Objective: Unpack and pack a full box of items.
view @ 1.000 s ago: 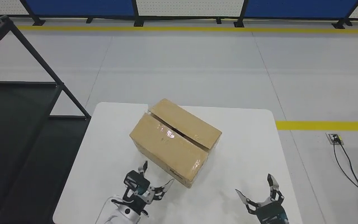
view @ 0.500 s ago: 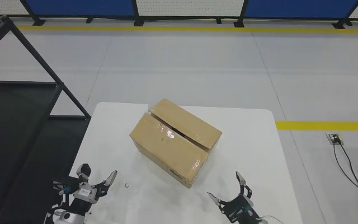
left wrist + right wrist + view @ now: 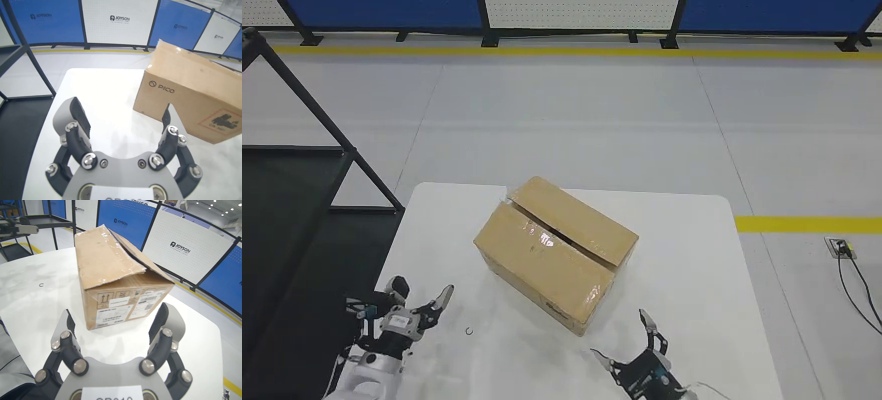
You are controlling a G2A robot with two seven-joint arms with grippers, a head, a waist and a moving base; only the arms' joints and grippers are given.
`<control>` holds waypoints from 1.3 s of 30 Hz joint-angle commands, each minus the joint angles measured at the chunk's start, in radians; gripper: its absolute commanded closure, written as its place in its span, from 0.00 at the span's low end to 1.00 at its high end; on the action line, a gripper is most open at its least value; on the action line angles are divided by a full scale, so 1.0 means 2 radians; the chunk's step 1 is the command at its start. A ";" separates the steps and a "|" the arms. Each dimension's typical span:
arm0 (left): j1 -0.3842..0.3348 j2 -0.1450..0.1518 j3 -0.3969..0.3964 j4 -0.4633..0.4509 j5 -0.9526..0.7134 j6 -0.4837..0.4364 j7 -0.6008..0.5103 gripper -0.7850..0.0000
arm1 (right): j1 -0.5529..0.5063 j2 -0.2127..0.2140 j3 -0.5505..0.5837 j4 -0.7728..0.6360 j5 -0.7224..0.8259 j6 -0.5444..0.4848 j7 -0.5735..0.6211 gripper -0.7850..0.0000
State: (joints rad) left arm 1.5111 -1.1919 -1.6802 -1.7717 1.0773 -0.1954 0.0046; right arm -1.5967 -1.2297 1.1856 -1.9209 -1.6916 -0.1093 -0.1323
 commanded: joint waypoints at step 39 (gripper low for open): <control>-0.192 -0.005 0.085 0.150 0.049 0.027 -0.062 0.00 | 0.094 -0.051 -0.058 0.132 0.084 0.209 -0.052 0.00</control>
State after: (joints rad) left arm 1.1339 -1.2018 -1.5162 -1.4787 1.1751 -0.1451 -0.1159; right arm -1.4078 -1.3310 1.0615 -1.6557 -1.5265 0.3101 -0.2380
